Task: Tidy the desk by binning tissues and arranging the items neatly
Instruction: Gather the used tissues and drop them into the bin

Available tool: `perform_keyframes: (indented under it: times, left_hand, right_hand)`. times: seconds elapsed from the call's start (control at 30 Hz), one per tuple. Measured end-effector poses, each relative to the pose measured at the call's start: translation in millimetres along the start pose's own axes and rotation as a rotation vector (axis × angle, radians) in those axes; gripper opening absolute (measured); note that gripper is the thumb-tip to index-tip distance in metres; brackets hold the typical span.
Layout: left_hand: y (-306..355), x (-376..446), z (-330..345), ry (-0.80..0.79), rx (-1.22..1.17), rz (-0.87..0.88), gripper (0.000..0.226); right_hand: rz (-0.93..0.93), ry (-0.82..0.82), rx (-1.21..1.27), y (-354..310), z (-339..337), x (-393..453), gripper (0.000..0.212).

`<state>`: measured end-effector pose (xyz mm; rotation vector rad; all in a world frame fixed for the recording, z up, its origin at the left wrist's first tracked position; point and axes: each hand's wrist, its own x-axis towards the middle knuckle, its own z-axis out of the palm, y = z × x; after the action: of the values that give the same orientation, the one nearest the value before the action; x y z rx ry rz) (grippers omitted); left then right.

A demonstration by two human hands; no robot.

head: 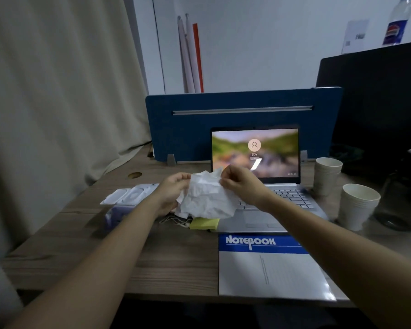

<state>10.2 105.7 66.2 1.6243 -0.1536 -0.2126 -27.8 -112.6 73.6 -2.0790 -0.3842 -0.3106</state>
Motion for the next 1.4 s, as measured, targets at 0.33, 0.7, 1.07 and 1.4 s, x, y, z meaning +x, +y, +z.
perform_keyframes:
  times: [0.33,0.7,1.07,1.4]
  left_hand:
    - [5,4,33,-0.238,-0.087,0.01,0.053]
    - [2,6,56,-0.39,-0.177,0.108,0.054]
    - [-5,-15,109,-0.445,-0.064,0.051,0.052]
    - [-33,-66,223,-0.552,0.028,-0.009,0.043]
  right_hand:
    - [0.166,0.207,-0.097,17,-8,-1,0.015]
    - [0.296,0.02,0.415,29,-43,-22,0.049]
    - [0.43,-0.056,0.685,49,-87,-77,0.03]
    - [0.587,0.002,0.638,93,-165,-196,0.039]
